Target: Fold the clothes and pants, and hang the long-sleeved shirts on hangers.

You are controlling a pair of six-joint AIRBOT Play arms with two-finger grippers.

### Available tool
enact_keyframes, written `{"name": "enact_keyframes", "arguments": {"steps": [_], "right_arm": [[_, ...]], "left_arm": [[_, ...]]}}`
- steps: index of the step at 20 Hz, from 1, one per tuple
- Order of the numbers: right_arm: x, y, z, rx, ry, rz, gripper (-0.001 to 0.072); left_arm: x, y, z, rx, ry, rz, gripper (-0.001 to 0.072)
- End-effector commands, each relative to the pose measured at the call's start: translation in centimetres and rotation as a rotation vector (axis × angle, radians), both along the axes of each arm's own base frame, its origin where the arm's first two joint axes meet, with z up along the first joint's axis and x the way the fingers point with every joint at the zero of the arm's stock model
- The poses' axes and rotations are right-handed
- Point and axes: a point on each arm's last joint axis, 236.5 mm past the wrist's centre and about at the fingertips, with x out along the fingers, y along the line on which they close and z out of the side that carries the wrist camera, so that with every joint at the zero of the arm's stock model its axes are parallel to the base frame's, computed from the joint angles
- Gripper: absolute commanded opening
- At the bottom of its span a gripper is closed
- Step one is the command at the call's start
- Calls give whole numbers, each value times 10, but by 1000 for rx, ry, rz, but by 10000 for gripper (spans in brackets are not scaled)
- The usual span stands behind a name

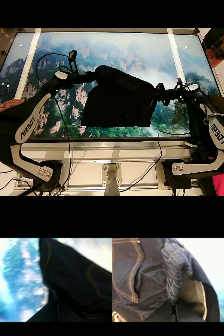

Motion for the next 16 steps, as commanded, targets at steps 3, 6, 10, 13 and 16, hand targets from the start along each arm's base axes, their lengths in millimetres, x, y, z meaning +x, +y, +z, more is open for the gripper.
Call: {"name": "enact_keyframes", "arguments": {"steps": [3, 6, 10, 13, 16], "right_arm": [[8, 1, 15, -14, -31, 41, 21], [6, 0, 21, -33, -23, 79, 21], [8, -16, 26, -120, 2, 102, 21], [1, -34, 23, -171, 56, 92, 21], [-2, -45, 21, -174, 72, 77, 22]], "left_arm": [[1, 48, -27, 204, 23, 11, 6], [1, 51, -28, 228, 17, 2, 6], [0, 53, -30, 252, 13, -8, 6], [-1, 51, -30, 252, 12, -13, 6], [-1, 48, -30, 251, 12, -18, 6]]}}
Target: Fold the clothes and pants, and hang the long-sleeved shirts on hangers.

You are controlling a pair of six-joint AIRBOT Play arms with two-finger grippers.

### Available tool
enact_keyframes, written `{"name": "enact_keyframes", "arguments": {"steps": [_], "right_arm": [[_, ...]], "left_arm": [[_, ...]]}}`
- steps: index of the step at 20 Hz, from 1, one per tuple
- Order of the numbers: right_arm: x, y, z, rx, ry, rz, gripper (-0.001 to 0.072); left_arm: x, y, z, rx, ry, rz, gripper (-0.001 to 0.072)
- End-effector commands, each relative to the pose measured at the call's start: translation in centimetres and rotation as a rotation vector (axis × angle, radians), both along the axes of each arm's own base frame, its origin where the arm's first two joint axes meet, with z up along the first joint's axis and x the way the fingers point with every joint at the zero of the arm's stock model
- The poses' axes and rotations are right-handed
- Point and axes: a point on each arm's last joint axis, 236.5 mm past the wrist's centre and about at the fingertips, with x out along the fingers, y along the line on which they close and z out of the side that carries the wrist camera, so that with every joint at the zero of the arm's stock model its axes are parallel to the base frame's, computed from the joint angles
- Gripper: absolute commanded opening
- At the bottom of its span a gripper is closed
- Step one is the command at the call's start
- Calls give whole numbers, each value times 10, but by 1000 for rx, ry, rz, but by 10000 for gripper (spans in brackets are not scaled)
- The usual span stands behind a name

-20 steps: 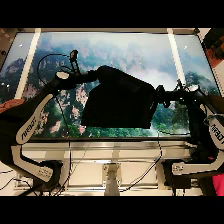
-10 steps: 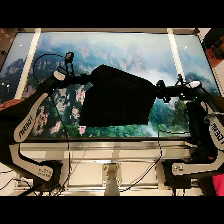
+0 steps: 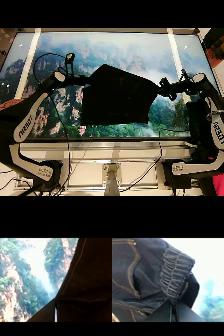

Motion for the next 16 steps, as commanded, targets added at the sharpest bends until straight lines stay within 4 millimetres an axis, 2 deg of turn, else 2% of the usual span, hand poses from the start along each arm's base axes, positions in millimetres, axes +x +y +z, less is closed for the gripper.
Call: {"name": "enact_keyframes", "arguments": {"steps": [1, 2, 3, 4, 5, 6, 7, 9, 12, 13, 14, 15, 16], "right_arm": [[-4, -14, -2, -32, 25, -11, 23], [2, -14, -2, -44, 1, -17, 53], [9, -15, -1, -57, -25, -28, 165], [17, -18, 1, -73, -58, -45, 341], [24, -19, 2, -84, -83, -57, 450], [28, -22, 3, -91, -100, -69, 472], [31, -24, 5, -97, -112, -77, 473], [35, -27, 11, -102, -126, -77, 472], [41, -25, 33, -99, -145, -36, 467], [39, -22, 41, -103, -149, 15, 409], [36, -17, 47, -117, -163, 97, 198], [31, -14, 50, -125, -168, 163, 37], [26, -11, 50, -132, -170, 211, 22]], "left_arm": [[-1, -2, 0, 4, -2, -6, 8], [-1, -6, 0, 2, -2, -11, 9], [-2, -6, 1, 2, -2, -12, 10], [-2, -8, 1, 2, -3, -15, 11], [-2, -8, 1, 2, -3, -14, 39], [-2, -8, 1, 2, -3, -14, 164], [0, -5, 1, 3, -6, -7, 332], [4, 7, 8, 0, -20, 18, 354], [12, 33, 50, -17, -88, 70, 354], [9, 38, 66, -30, -99, 80, 351], [3, 42, 77, -36, -97, 71, 331], [-6, 44, 85, -45, -77, 51, 180], [-16, 48, 90, -51, -49, 31, 16]]}}
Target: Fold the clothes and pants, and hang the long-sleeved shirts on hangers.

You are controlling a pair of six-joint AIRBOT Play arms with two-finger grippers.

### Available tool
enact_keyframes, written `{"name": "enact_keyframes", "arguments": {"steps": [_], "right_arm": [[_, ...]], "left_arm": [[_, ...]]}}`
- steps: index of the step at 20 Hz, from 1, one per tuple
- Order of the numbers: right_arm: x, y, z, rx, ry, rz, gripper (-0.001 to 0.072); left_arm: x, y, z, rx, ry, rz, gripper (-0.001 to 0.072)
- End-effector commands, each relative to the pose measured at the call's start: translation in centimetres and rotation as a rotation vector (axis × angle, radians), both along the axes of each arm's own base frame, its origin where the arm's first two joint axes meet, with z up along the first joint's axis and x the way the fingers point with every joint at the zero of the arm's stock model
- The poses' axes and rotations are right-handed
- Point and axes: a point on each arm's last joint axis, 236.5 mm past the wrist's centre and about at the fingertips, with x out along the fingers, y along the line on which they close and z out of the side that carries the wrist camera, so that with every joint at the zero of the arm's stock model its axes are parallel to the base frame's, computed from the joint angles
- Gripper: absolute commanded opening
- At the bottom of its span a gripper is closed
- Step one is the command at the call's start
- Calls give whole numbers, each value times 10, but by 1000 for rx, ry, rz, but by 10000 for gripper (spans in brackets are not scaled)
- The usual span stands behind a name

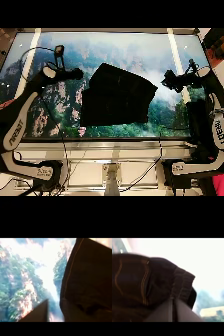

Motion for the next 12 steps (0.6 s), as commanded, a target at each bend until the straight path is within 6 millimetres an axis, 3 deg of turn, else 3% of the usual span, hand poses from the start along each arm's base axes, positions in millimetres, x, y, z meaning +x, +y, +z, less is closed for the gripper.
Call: {"name": "enact_keyframes", "arguments": {"steps": [1, 3, 5, 9, 12], "right_arm": [[-17, 10, 8, -33, 7, 188, 22], [-35, 22, 5, -19, 25, 315, 20], [-69, 47, 1, 66, 61, 493, 20], [-129, 80, -29, 226, 133, 594, 20], [-174, 106, -36, 358, 141, 663, 20]], "left_arm": [[-25, 15, 24, -22, 51, -36, 11], [-37, 27, 21, -28, 102, -49, 10], [-57, 40, 8, -23, 181, -98, 9], [-116, 75, -33, -52, 352, -104, 8], [-172, 77, -61, -83, 443, -149, 8]]}}
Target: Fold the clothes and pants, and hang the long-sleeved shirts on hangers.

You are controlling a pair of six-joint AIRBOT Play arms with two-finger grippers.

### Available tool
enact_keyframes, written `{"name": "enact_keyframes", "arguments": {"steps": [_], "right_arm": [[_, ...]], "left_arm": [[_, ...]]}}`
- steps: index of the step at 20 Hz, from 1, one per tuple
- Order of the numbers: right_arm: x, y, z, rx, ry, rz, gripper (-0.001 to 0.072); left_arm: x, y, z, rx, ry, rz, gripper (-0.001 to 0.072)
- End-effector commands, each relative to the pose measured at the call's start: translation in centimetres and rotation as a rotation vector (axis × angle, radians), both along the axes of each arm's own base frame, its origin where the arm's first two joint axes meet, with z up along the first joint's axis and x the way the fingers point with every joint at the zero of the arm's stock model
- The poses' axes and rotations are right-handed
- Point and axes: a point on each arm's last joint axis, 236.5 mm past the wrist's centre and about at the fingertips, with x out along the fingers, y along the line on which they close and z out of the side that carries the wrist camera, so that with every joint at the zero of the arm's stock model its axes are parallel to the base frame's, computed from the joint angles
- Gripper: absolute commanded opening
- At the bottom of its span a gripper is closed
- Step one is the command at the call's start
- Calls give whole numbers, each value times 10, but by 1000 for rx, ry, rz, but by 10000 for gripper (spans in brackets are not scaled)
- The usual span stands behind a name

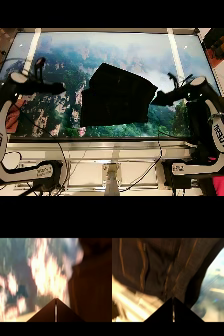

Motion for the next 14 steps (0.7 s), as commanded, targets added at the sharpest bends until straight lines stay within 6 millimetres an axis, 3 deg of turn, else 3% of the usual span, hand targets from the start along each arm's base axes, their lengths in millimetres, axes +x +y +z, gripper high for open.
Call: {"name": "enact_keyframes", "arguments": {"steps": [1, 5, 8, 9, 10, 11, 12, 13, 14], "right_arm": [[-51, 35, 1, 186, 19, 99, 20], [-66, 48, 23, 265, -20, 139, 21], [-65, 47, 30, 252, -54, 146, 23], [-64, 47, 30, 251, -55, 144, 25], [-63, 47, 30, 252, -57, 141, 47], [-61, 47, 30, 252, -62, 134, 104], [-59, 48, 30, 252, -66, 127, 222], [-59, 48, 31, 256, -68, 125, 284], [-58, 49, 32, 261, -71, 119, 284]], "left_arm": [[-63, -4, -28, -70, 99, -53, 8], [-107, -41, -43, -188, 138, -173, 8], [-123, -60, -48, -232, 180, -194, 32], [-128, -68, -49, -228, 187, -221, 131], [-132, -75, -50, -224, 193, -246, 295], [-135, -82, -51, -220, 201, -265, 365], [-136, -86, -52, -209, 199, -280, 365], [-135, -88, -55, -191, 193, -287, 360], [-133, -86, -58, -171, 197, -271, 360]]}}
